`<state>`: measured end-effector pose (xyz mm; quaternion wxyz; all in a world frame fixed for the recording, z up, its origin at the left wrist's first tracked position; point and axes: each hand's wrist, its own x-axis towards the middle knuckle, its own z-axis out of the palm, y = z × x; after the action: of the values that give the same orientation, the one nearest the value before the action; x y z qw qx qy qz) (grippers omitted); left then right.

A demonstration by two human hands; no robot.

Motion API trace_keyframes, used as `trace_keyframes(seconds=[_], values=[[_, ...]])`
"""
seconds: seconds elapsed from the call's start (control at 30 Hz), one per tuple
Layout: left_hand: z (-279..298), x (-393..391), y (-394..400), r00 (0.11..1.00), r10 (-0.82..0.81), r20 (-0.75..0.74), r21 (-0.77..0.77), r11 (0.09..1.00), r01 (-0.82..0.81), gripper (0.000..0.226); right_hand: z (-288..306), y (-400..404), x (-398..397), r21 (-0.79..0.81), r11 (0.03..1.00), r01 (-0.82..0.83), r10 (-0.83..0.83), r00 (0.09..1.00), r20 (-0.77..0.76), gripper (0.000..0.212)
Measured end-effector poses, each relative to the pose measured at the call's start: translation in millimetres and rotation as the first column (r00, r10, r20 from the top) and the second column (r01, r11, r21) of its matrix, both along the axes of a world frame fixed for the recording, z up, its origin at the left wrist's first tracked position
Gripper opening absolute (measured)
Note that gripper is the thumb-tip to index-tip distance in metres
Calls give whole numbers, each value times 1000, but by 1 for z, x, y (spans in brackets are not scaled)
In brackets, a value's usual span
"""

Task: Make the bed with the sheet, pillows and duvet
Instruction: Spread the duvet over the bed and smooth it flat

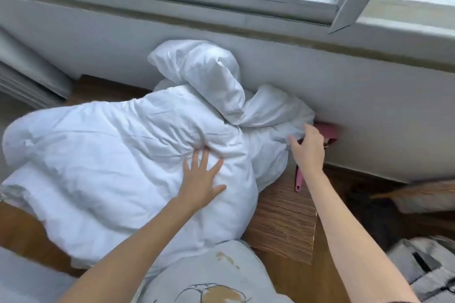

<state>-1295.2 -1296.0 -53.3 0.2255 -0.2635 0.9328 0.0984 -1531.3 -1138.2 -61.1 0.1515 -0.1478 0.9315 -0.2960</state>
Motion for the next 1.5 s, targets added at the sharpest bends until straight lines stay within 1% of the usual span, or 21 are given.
trace_keyframes(seconds=[0.07, 0.17, 0.23, 0.3, 0.37, 0.43, 0.5, 0.57, 0.63, 0.7, 0.77, 0.83, 0.93, 1.07, 1.17, 1.27, 1.33, 1.37, 1.4, 1.43, 1.5], values=[[-5, -14, -5, 1000, -1, 23, -19, 1000, 2, 73, -5, -21, -47, 74, 997, -32, 34, 999, -29, 66], [-15, -20, -17, 996, 4, 84, -6, 1000, -3, 75, -15, -53, -89, 205, 958, -199, 201, 980, 15, 81], [-23, -19, -21, 997, -12, 74, 10, 1000, 11, 76, -25, -73, -97, 261, 915, -308, 310, 950, 33, 92], [-28, -18, -25, 999, -21, 28, -6, 1000, 21, 75, -37, -88, -98, 271, 898, -346, 358, 934, 7, 97], [-31, -18, -27, 1000, -19, -3, -7, 1000, 18, 73, -44, -98, -97, 241, 908, -343, 351, 936, 10, 91], [-31, -19, -29, 1000, -8, -6, -1, 1000, 8, 74, -46, -109, -100, 222, 912, -345, 334, 939, 85, 80], [-32, -19, -30, 1000, -7, 2, 27, 1000, 7, 74, -47, -117, -104, 296, 846, -444, 397, 894, 206, 68], [-33, -19, -30, 1000, -2, 25, 59, 998, 0, 75, -45, -118, -102, 328, 791, -516, 432, 851, 297, 69], [-34, -20, -33, 1000, 5, -8, 68, 998, -4, 77, -33, -113, -92, 273, 848, -454, 357, 871, 338, 58], [-35, -22, -36, 1000, -11, -19, 69, 998, 12, 84, -18, -102, -77, 154, 939, -309, 226, 887, 403, 43], [-36, -22, -38, 1000, -20, 2, 109, 994, 20, 91, -1, -88, -49, 79, 979, -191, 139, 891, 431, 38], [-36, -25, -40, 1000, -22, 9, 133, 991, 20, 89, 11, -79, -8, 49, 994, -102, 72, 904, 421, 38], [-41, -23, -47, 998, -56, 31, 137, 989, 52, 75, 26, -85, 57, 40, 999, -37, 20, 929, 370, 45], [-36, -13, -66, 993, -110, -39, 216, 969, 116, 88, 34, -106, 107, 67, 997, -29, 6, 949, 314, 34], [-18, 3, -89, 989, -117, -87, 348, 927, 140, 67, 31, -124, 128, 120, 992, -33, -1, 960, 278, 46], [8, 37, -122, 987, -9, -160, 472, 878, 85, 56, 24, -147, 144, 187, 981, -52, 4, 970, 244, 68], [25, 78, -155, 940, 72, -333, 417, 906, 78, 50, 16, -158, 151, 232, 973, -19, -31, 978, 207, 77], [31, 104, -178, 900, 101, -424, 324, 945, 47, 51, 11, -162, 155, 234, 972, 17, -59, 984, 171, 79], [35, 132, -203, 859, 155, -488, 226, 973, -47, 52, 8, -165, 159, 220, 974, 63, -90, 990, 113, 82], [36, 161, -230, 832, 237, -501, 153, 971, -184, 53, 2, -166, 160, 201, 972, 123, -135, 990, 48, 84], [34, 217, -277, 822, 396, -409, 46, 909, -415, 63, -1, -174, 160, 181, 948, 263, -258, 965, -53, 87]])
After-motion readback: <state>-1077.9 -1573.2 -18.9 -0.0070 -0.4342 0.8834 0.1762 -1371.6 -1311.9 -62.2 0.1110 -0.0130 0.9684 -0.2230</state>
